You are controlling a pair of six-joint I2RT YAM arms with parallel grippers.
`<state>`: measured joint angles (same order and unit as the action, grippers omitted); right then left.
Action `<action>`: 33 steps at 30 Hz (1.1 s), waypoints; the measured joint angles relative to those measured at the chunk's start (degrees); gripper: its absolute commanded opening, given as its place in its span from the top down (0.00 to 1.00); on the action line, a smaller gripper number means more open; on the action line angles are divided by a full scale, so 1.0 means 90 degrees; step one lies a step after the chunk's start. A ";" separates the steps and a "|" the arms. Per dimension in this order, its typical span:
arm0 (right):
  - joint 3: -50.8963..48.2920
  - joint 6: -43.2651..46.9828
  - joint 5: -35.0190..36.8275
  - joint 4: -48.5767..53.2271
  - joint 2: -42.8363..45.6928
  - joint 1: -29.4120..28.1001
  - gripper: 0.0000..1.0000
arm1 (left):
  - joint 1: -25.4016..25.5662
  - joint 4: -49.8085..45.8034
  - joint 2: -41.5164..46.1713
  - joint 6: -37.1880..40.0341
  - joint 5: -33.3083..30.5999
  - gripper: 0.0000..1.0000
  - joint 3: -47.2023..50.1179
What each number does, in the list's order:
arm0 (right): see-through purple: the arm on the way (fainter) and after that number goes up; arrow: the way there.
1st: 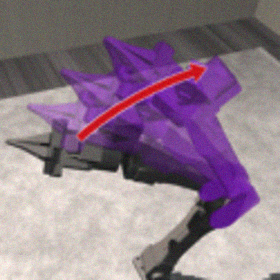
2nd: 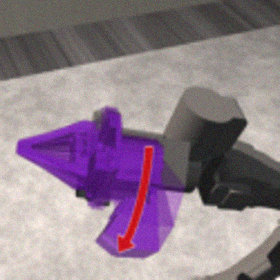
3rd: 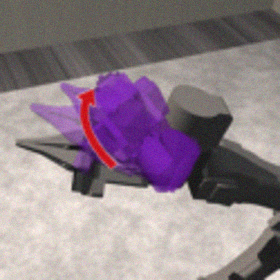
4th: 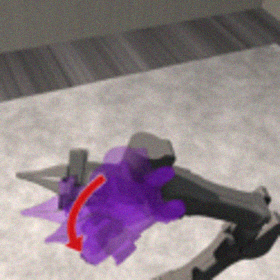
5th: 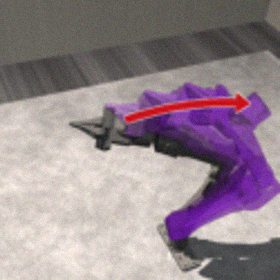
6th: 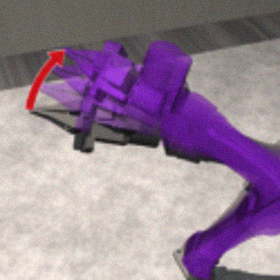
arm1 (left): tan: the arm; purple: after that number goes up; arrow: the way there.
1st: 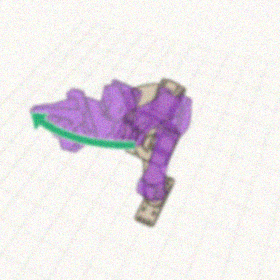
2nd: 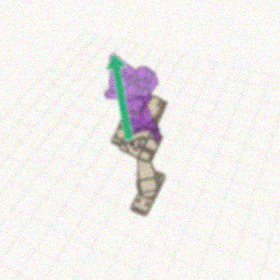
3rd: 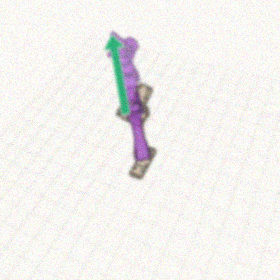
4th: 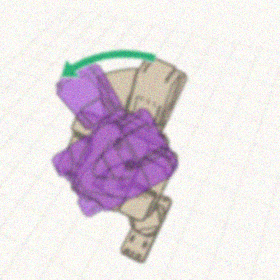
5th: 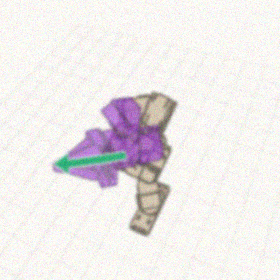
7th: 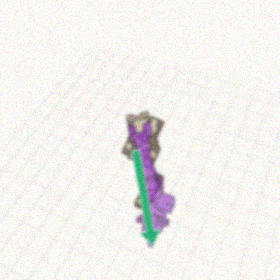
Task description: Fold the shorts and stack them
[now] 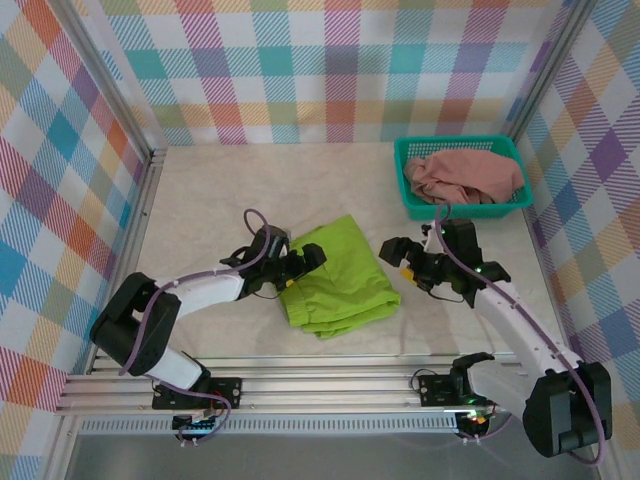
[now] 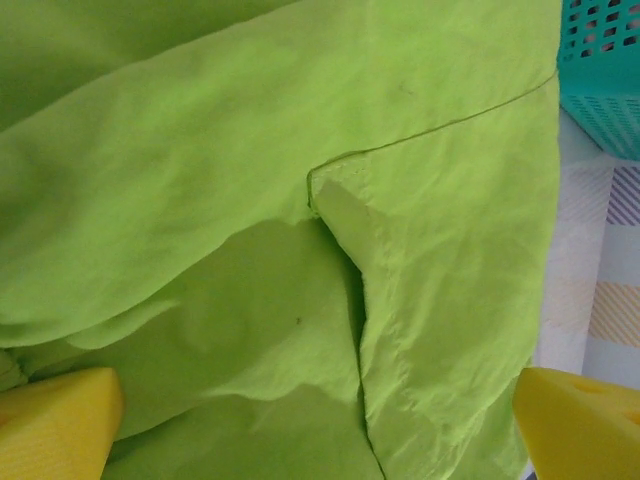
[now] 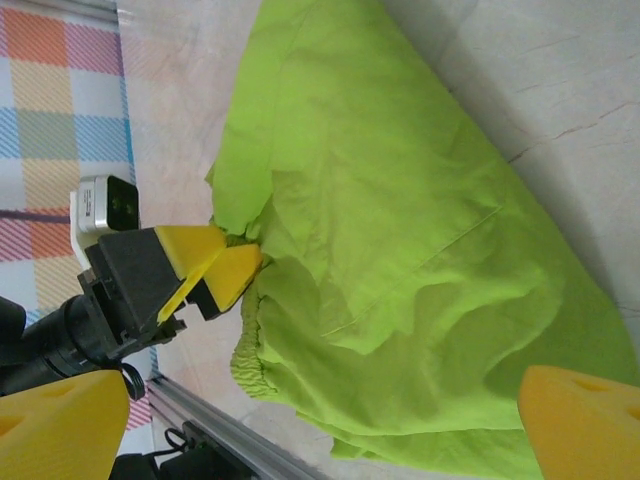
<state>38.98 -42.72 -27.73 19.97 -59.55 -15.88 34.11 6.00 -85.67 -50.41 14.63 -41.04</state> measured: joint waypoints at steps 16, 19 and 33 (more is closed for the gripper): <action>0.1868 -0.1071 0.0600 -0.1540 -0.3055 -0.2285 0.01 | -0.2397 -0.2458 0.3368 0.0911 -0.0160 0.00 -0.0911; 0.2008 -0.1251 0.0797 -0.1807 -0.3645 -0.2402 0.00 | -0.2431 -0.2705 0.3395 0.0916 -0.0034 0.00 -0.0619; 0.0777 -0.0697 0.1447 -0.1107 -0.3274 -0.0831 0.01 | -0.2431 -0.2992 0.3810 0.0872 0.0104 0.00 -0.0010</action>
<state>45.98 -48.99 -14.70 10.00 -89.01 -23.35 12.23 -20.93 -51.37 -42.57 15.57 -41.12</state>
